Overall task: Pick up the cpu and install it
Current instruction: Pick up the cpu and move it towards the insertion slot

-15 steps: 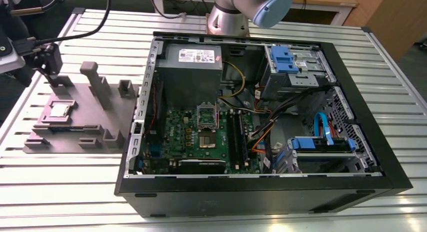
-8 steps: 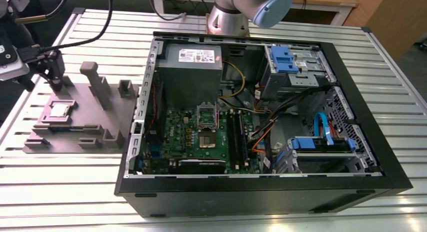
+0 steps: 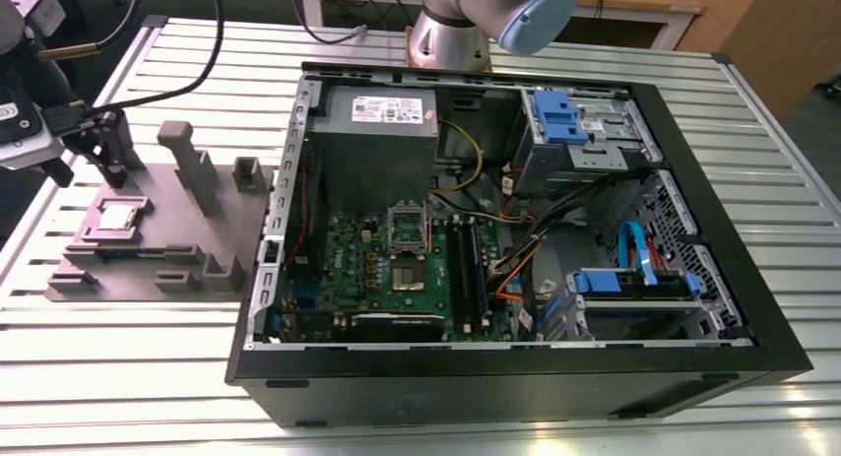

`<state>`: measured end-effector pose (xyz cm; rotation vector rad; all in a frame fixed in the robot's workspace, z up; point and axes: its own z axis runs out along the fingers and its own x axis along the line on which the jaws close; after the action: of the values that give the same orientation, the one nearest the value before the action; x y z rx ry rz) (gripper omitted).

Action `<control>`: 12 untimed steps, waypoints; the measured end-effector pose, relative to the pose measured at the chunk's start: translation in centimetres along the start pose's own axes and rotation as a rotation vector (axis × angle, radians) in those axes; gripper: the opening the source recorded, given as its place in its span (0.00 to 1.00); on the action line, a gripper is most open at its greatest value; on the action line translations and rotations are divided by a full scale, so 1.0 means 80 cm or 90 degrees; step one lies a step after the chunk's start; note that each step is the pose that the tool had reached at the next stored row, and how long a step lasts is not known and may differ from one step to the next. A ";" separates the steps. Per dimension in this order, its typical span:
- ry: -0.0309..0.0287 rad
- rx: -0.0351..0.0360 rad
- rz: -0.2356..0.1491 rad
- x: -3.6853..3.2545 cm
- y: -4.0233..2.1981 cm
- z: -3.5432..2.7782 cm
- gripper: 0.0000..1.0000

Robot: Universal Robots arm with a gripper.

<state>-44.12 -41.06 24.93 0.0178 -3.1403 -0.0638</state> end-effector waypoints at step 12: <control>-0.0001 0.0000 0.003 0.0016 -0.0004 0.0104 0.60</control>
<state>-44.25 -41.06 24.09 0.0098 -3.1404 -0.0638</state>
